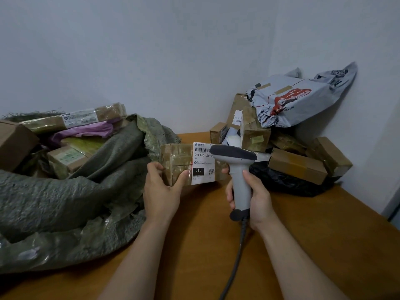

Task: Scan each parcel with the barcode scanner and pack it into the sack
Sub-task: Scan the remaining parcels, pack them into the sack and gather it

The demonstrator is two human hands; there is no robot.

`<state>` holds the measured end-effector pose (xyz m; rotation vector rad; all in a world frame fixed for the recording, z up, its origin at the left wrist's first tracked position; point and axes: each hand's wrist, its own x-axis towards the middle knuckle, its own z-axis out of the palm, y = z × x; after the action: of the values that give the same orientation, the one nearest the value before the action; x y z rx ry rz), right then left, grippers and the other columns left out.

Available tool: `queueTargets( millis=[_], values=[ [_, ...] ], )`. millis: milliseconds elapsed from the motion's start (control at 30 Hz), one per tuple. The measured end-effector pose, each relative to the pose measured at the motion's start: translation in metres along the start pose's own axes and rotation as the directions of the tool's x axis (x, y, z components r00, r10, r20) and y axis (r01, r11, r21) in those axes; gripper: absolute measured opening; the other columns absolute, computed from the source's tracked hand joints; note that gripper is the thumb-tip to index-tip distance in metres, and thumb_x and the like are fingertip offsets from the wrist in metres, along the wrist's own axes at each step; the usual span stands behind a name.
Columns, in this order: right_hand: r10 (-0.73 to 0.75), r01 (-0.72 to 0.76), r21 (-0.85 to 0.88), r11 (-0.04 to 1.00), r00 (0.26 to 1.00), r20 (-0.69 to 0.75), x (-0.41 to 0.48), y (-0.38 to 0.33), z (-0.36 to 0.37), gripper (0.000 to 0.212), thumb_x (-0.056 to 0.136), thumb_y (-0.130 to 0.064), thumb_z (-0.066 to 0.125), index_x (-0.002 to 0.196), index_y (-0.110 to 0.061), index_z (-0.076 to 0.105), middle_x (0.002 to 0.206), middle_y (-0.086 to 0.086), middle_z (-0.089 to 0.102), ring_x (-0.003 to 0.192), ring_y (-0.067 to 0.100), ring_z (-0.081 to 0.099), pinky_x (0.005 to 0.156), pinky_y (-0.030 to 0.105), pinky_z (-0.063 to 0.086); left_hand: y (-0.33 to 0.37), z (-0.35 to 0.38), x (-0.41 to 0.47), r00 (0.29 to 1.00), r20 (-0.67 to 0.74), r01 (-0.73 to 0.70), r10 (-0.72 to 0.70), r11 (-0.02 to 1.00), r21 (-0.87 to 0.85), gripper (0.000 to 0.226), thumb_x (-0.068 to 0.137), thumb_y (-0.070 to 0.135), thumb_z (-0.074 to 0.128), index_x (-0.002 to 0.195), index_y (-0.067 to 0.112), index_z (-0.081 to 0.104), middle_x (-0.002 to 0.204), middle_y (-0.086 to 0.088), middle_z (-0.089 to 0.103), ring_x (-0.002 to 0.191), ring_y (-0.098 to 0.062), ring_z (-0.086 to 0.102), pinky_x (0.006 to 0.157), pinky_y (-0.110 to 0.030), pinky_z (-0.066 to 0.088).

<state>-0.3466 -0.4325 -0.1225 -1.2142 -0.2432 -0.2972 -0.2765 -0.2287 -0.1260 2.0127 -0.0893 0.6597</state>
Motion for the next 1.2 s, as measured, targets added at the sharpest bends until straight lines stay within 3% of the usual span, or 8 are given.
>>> queueTargets(
  millis=[133, 267, 333, 467, 667, 800, 1000, 1200],
  values=[
    [-0.009, 0.009, -0.05, 0.999, 1.0, 0.016, -0.001, -0.001, 0.0, 0.062, 0.093, -0.053, 0.055, 0.117, 0.005, 0.059, 0.064, 0.018, 0.054, 0.048, 0.021, 0.05, 0.046, 0.026, 0.045, 0.0, 0.0, 0.001, 1.0, -0.008, -0.002, 0.002, 1.0, -0.003, 0.058, 0.082, 0.062, 0.075, 0.114, 0.029, 0.04, 0.109, 0.005, 0.058, 0.094, -0.015, 0.06, 0.07, -0.034, 0.052],
    [-0.018, 0.019, -0.043, 0.999, 1.0, 0.025, -0.001, -0.003, 0.002, 0.082, 0.081, -0.068, 0.069, 0.116, 0.005, 0.059, 0.065, 0.018, 0.054, 0.048, 0.022, 0.051, 0.046, 0.026, 0.045, 0.0, 0.001, 0.001, 1.0, -0.012, -0.003, 0.003, 1.0, -0.002, 0.057, 0.082, 0.061, 0.076, 0.113, 0.03, 0.04, 0.108, 0.006, 0.057, 0.094, -0.014, 0.06, 0.068, -0.03, 0.049],
    [-0.025, 0.026, -0.023, 0.999, 0.999, 0.029, -0.001, -0.003, 0.002, 0.08, 0.082, -0.066, 0.068, 0.116, 0.006, 0.059, 0.064, 0.018, 0.054, 0.047, 0.021, 0.051, 0.046, 0.026, 0.045, 0.0, 0.001, 0.001, 1.0, -0.011, 0.0, 0.0, 1.0, -0.003, 0.057, 0.082, 0.061, 0.076, 0.113, 0.03, 0.039, 0.108, 0.006, 0.057, 0.094, -0.014, 0.06, 0.069, -0.031, 0.051],
    [-0.015, 0.015, -0.016, 1.0, 1.0, 0.021, -0.001, -0.004, -0.001, 0.056, 0.096, -0.047, 0.051, 0.116, 0.005, 0.059, 0.063, 0.018, 0.054, 0.047, 0.022, 0.05, 0.045, 0.026, 0.044, -0.002, 0.003, 0.002, 1.0, -0.006, 0.014, -0.014, 1.0, 0.01, 0.059, 0.083, 0.061, 0.076, 0.114, 0.029, 0.038, 0.111, 0.004, 0.057, 0.095, -0.016, 0.06, 0.07, -0.032, 0.051],
    [0.005, -0.004, -0.018, 1.0, 0.999, 0.033, 0.001, -0.007, 0.001, 0.052, 0.097, -0.044, 0.046, 0.113, 0.003, 0.061, 0.064, 0.018, 0.054, 0.047, 0.021, 0.05, 0.045, 0.026, 0.045, -0.004, 0.005, 0.007, 0.999, -0.008, 0.049, -0.049, 0.998, 0.033, 0.06, 0.083, 0.06, 0.077, 0.114, 0.026, 0.037, 0.112, 0.002, 0.055, 0.097, -0.017, 0.058, 0.068, -0.031, 0.045],
    [0.002, -0.001, -0.016, 1.0, 0.999, 0.046, 0.0, -0.006, 0.001, 0.055, 0.095, -0.048, 0.052, 0.114, 0.004, 0.06, 0.065, 0.017, 0.054, 0.047, 0.021, 0.051, 0.045, 0.025, 0.045, -0.005, 0.005, 0.009, 0.998, -0.007, 0.067, -0.067, 0.997, 0.031, 0.059, 0.085, 0.058, 0.075, 0.116, 0.026, 0.036, 0.114, 0.002, 0.054, 0.098, -0.016, 0.057, 0.063, -0.026, 0.04],
    [-0.026, 0.026, 0.001, 1.0, 0.998, 0.064, -0.002, -0.008, 0.003, 0.085, 0.079, -0.068, 0.072, 0.116, 0.007, 0.06, 0.063, 0.019, 0.055, 0.046, 0.021, 0.051, 0.045, 0.025, 0.045, -0.009, 0.006, 0.009, 0.994, 0.007, 0.11, -0.11, 0.994, 0.008, 0.057, 0.088, 0.057, 0.073, 0.117, 0.026, 0.035, 0.114, 0.001, 0.056, 0.098, -0.02, 0.06, 0.072, -0.033, 0.045],
    [-0.032, 0.032, 0.002, 0.999, 0.998, 0.058, -0.003, -0.01, 0.003, 0.079, 0.078, -0.067, 0.074, 0.117, 0.001, 0.065, 0.064, 0.02, 0.054, 0.046, 0.022, 0.05, 0.045, 0.026, 0.044, -0.011, 0.006, 0.01, 0.992, -0.008, 0.128, -0.128, 0.992, 0.008, 0.058, 0.088, 0.054, 0.074, 0.116, 0.025, 0.033, 0.115, 0.0, 0.055, 0.099, -0.021, 0.058, 0.074, -0.035, 0.045]
  ],
)
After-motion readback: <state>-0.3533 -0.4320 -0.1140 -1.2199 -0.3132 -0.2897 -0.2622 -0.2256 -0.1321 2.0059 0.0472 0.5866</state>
